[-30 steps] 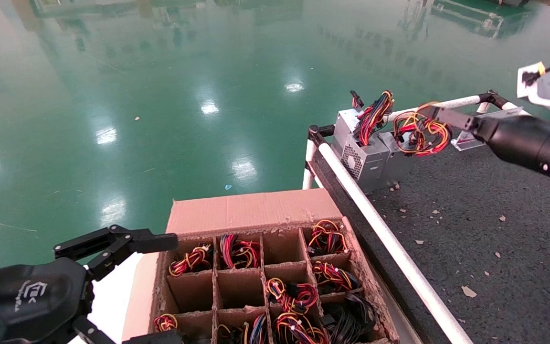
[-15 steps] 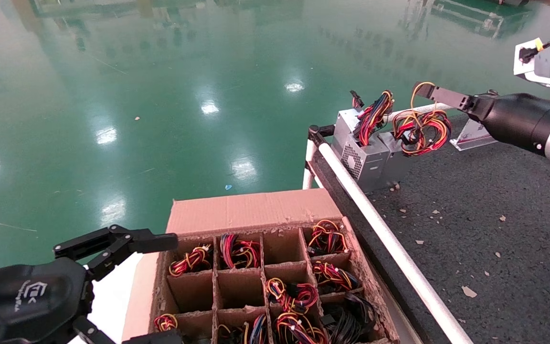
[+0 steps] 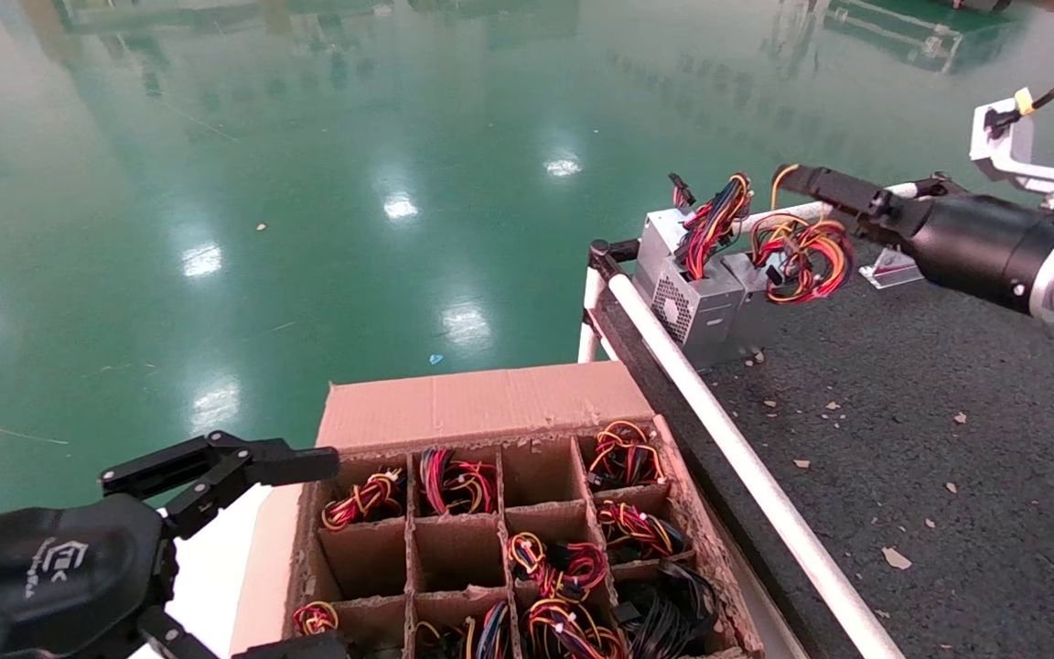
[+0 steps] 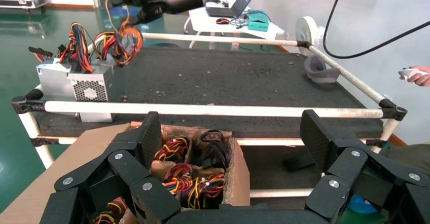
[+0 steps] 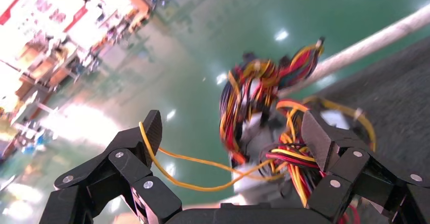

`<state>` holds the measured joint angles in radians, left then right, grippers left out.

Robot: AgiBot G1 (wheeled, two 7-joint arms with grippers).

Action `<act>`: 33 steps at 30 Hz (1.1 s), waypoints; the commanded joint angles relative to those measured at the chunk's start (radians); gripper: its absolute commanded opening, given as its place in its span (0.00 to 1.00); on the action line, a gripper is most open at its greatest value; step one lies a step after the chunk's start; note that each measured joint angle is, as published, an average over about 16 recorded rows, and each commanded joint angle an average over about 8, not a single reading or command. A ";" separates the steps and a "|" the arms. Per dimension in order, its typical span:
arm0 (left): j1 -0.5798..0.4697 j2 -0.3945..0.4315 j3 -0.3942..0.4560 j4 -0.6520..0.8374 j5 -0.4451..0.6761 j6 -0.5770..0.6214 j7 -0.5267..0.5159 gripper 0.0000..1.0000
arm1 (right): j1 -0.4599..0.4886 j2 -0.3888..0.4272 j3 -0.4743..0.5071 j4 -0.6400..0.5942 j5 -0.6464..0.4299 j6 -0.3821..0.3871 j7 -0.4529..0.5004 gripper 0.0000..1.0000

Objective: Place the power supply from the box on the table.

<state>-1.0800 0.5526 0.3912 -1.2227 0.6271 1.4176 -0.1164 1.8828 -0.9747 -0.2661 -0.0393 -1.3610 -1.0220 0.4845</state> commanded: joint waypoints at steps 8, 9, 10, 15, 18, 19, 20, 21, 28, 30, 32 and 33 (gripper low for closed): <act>0.000 0.000 0.000 0.000 0.000 0.000 0.000 1.00 | 0.002 0.032 -0.030 0.005 -0.043 -0.027 0.040 1.00; 0.000 0.000 0.000 0.000 0.000 0.000 0.000 1.00 | 0.001 0.038 -0.033 0.008 -0.047 -0.031 0.039 1.00; 0.000 0.000 0.000 0.000 0.000 0.000 0.000 1.00 | 0.000 0.044 -0.036 0.011 -0.052 -0.036 0.037 1.00; 0.000 0.000 0.000 0.000 0.000 0.000 0.000 1.00 | -0.011 0.074 -0.054 0.026 -0.078 -0.068 0.017 1.00; 0.000 0.000 0.000 0.000 0.000 0.000 0.000 1.00 | -0.017 0.089 -0.060 0.030 -0.087 -0.081 0.008 1.00; 0.000 0.000 0.000 0.000 0.000 0.000 0.000 1.00 | -0.018 0.092 -0.061 0.030 -0.088 -0.084 0.007 1.00; 0.000 0.000 0.000 0.000 0.000 0.000 0.000 1.00 | -0.018 0.095 -0.061 0.030 -0.088 -0.085 0.008 1.00; 0.000 0.000 0.000 0.000 0.000 0.000 0.000 1.00 | -0.018 0.097 -0.060 0.030 -0.087 -0.085 0.009 1.00; 0.000 0.000 0.000 0.000 0.000 0.000 0.000 1.00 | -0.011 0.100 -0.051 0.034 -0.074 -0.082 0.020 1.00; 0.000 0.000 0.000 0.000 0.000 0.000 0.000 1.00 | -0.011 0.106 -0.053 0.038 -0.076 -0.088 0.015 1.00; 0.000 0.000 0.000 0.000 0.000 0.000 0.000 1.00 | -0.014 0.117 -0.059 0.043 -0.084 -0.101 0.003 1.00; 0.000 0.000 0.000 0.000 0.000 0.000 0.000 1.00 | -0.017 0.123 -0.062 0.045 -0.090 -0.108 -0.005 1.00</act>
<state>-1.0800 0.5526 0.3912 -1.2227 0.6271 1.4176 -0.1164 1.8613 -0.8492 -0.3316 0.0061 -1.4553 -1.1343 0.4719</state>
